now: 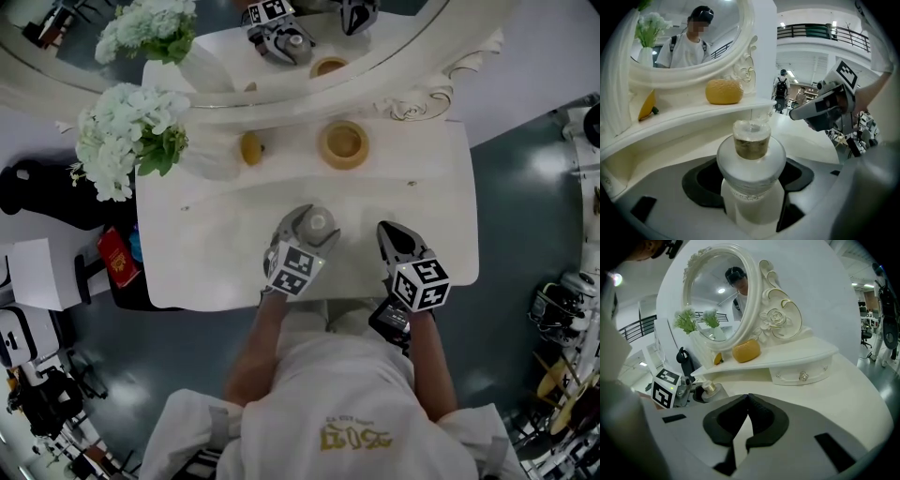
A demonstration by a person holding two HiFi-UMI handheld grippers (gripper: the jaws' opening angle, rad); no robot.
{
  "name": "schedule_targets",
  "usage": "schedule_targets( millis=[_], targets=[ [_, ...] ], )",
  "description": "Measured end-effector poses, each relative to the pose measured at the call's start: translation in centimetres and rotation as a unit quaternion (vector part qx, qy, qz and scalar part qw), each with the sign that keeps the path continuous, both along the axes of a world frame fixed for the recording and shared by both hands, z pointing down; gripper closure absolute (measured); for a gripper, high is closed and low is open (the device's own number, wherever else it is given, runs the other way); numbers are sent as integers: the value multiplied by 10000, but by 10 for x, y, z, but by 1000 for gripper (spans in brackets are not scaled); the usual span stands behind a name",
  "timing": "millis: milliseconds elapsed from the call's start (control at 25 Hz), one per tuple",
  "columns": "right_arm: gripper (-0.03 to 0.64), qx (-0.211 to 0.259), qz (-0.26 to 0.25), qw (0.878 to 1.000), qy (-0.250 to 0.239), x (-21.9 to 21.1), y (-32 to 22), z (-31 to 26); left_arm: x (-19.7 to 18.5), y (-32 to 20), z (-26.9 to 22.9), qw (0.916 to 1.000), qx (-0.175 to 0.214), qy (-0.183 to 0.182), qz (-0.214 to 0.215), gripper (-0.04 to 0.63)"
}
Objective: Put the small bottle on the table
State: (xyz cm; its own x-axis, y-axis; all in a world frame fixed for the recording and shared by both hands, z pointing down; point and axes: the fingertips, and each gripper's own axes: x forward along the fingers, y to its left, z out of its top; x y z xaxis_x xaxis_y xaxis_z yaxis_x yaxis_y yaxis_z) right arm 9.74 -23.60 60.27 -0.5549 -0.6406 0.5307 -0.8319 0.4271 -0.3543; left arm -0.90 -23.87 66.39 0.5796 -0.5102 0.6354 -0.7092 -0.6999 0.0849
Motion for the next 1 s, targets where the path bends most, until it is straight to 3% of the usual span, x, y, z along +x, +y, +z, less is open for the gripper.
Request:
schedule_targets(
  millis=[240, 680, 1000],
  targets=[
    [604, 16, -68, 10000, -5, -5, 3, 0, 1, 1, 2, 9996, 160, -215, 62, 251],
    [603, 202, 68, 9998, 17, 4, 13, -12, -5, 3, -4, 9979, -329, 427, -362, 216],
    [603, 475, 164, 9987, 31, 2, 26, -31, -20, 18, -13, 9971, -281, 468, -521, 216]
  ],
)
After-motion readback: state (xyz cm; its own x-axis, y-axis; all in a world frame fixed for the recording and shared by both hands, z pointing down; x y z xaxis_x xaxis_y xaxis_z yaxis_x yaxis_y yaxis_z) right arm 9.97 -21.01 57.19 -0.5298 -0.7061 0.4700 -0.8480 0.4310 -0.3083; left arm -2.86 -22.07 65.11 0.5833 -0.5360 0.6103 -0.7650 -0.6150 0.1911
